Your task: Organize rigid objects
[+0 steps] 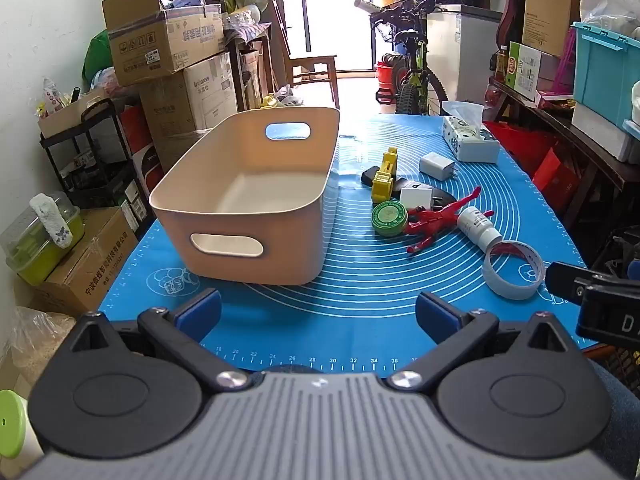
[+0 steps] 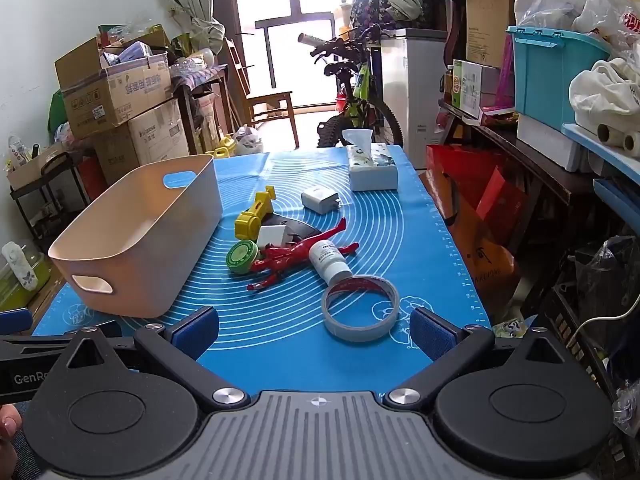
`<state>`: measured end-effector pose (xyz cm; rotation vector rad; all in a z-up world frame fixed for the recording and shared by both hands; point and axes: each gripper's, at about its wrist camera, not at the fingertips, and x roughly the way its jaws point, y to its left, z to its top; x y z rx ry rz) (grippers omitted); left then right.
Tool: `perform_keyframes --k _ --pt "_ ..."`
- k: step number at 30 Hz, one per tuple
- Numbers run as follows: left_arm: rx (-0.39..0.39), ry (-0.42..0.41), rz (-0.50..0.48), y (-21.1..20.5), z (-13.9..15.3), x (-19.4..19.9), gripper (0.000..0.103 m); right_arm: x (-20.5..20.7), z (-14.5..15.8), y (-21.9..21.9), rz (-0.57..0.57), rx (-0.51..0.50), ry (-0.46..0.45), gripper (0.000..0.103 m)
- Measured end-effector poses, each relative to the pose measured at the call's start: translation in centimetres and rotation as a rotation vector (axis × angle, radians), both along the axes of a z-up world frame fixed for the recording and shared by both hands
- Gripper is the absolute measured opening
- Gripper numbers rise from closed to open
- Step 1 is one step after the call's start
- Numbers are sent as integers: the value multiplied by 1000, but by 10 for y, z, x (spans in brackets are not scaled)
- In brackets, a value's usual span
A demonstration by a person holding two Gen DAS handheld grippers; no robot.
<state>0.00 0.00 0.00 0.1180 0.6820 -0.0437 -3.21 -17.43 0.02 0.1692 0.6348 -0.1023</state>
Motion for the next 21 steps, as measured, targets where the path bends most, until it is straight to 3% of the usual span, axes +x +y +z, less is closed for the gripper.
perform_keyframes --k 21 --pt "-3 3 -1 0 0 0 102 1 -1 0 1 4 11 101"
